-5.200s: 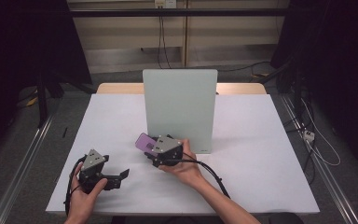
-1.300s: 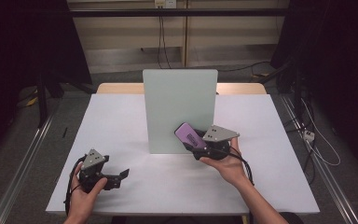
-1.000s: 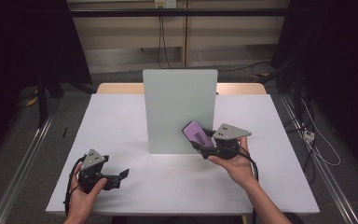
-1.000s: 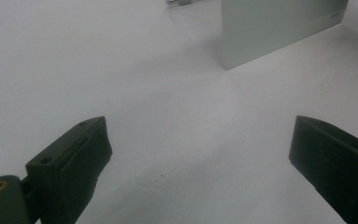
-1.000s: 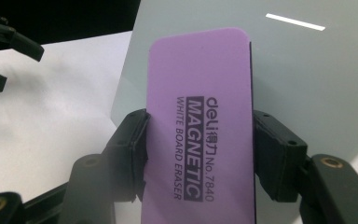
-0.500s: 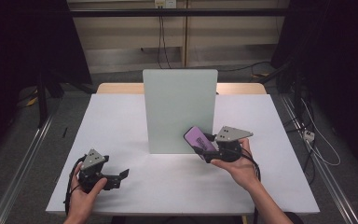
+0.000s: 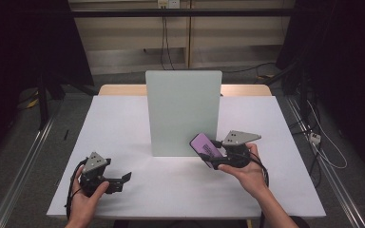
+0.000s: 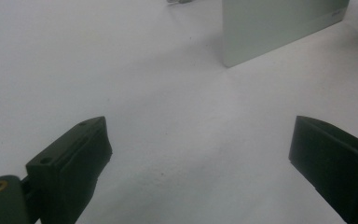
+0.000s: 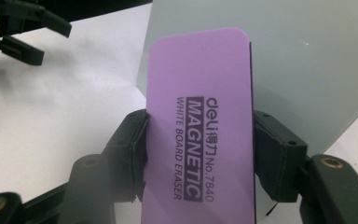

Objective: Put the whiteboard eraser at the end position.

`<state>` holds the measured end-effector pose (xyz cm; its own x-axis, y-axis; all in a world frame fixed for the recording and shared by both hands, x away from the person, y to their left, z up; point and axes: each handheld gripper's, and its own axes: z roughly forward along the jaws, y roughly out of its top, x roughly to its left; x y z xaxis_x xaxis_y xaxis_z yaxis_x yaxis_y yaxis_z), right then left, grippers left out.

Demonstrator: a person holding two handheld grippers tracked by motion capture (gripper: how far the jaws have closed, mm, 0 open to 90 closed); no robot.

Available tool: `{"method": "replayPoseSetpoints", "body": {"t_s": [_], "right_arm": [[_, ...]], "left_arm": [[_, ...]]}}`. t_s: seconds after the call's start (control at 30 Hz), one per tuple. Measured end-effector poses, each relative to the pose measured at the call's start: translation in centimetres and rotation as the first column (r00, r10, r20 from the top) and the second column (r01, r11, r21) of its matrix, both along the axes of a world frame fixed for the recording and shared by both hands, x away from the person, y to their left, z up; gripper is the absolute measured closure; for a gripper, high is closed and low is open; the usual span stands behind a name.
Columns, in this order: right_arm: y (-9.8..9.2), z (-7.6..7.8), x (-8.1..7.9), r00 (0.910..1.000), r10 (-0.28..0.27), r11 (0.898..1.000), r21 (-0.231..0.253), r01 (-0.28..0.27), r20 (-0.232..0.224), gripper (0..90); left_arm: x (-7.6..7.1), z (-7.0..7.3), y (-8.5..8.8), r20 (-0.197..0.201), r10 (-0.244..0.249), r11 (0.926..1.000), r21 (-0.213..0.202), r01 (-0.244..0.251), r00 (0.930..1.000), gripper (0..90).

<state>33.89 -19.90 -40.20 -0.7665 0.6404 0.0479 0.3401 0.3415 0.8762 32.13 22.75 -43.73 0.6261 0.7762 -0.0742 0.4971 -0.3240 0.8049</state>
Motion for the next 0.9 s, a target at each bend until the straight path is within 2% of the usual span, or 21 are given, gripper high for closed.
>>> {"method": "replayPoseSetpoints", "body": {"t_s": [0.07, 0.2, 0.4, 0.5, 0.67, 0.9], "right_arm": [[0.0, 0.0, -0.1, 0.9999, 0.010, 1.000, -0.003, -0.010, -0.013, 41.5], [0.2, 0.0, -0.2, 0.9994, 0.022, 1.000, -0.009, -0.022, -0.029, 41.5], [0.7, 0.1, -0.3, 0.9951, 0.044, 0.998, -0.044, -0.048, -0.088, 41.5], [1.0, 0.0, -0.4, 0.9891, 0.067, 0.995, -0.063, -0.076, -0.131, 41.5], [1.4, 0.2, -0.5, 0.9823, 0.094, 0.990, -0.091, -0.110, -0.162, 41.5], [2.3, 0.2, -0.8, 0.9661, 0.148, 0.974, -0.137, -0.179, -0.212, 41.6]], "left_arm": [[0.0, -0.1, 0.0, 0.002, 0.005, 0.9999, -0.010, -0.005, 1.0000, 5.1], [-0.1, 0.0, -0.1, 0.001, -0.002, 1.0000, -0.004, 0.002, 1.0000, 5.1], [-0.1, -0.1, 0.0, 0.003, -0.003, 0.9999, -0.014, 0.003, 1.0000, 5.1], [0.0, 0.0, -0.1, 0.001, -0.005, 1.0000, -0.004, 0.005, 1.0000, 5.1], [-0.1, 0.0, -0.1, 0.000, -0.006, 1.0000, -0.006, 0.006, 1.0000, 5.1], [-0.1, 0.0, -0.1, 0.000, -0.006, 1.0000, -0.006, 0.006, 1.0000, 5.2]]}}
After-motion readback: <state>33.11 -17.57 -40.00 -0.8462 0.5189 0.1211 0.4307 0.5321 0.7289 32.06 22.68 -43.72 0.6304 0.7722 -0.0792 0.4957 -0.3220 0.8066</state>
